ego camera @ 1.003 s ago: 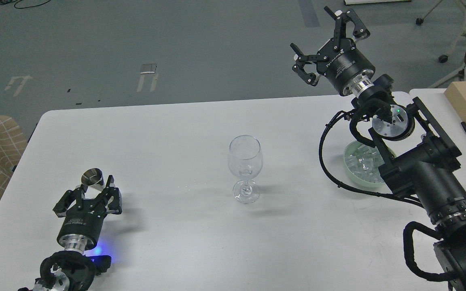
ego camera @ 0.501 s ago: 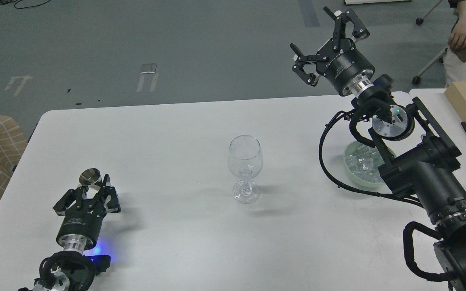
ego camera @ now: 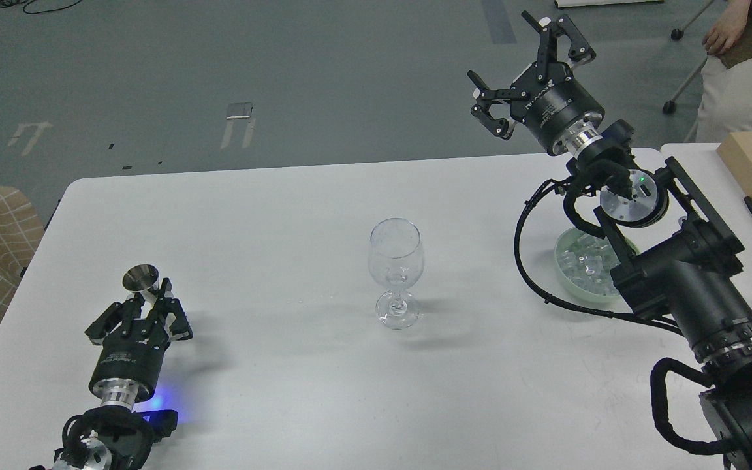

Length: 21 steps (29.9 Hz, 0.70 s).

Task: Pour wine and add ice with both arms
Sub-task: 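Close the left gripper on the metal jigger, then lift the metal jigger with the left gripper toward the wine glass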

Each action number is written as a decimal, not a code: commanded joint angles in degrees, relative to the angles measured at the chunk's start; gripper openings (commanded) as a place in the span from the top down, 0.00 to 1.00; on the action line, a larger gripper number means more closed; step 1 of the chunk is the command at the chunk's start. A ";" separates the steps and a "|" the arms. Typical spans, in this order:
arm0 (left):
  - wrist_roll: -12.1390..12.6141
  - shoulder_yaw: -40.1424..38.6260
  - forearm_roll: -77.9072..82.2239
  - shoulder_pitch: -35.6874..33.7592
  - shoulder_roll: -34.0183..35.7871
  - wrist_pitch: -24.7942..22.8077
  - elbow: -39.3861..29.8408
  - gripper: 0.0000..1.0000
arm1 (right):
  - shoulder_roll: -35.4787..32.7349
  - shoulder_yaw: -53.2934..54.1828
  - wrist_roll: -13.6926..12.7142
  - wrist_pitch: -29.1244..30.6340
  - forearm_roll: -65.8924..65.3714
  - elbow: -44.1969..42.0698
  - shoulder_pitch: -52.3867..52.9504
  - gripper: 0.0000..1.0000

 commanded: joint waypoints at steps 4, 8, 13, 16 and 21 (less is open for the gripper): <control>0.18 0.17 0.20 0.18 0.00 -1.07 0.00 0.85 | 0.00 0.00 0.01 0.00 0.00 0.00 -0.01 0.00; 0.01 0.17 0.11 0.09 0.00 -4.15 0.00 0.90 | 0.00 0.00 0.01 0.00 0.00 0.00 -0.01 0.00; 0.01 0.26 0.20 0.00 0.00 -4.33 0.00 0.92 | 0.00 0.00 0.01 0.00 0.00 0.00 -0.01 0.00; 0.01 0.26 0.29 0.00 0.00 -4.32 0.00 0.93 | 0.00 0.00 0.01 0.00 0.00 0.00 -0.01 0.00; 0.10 0.61 0.47 0.09 0.00 -4.68 -0.09 0.95 | 0.00 0.00 0.01 0.00 0.00 0.00 -0.01 0.00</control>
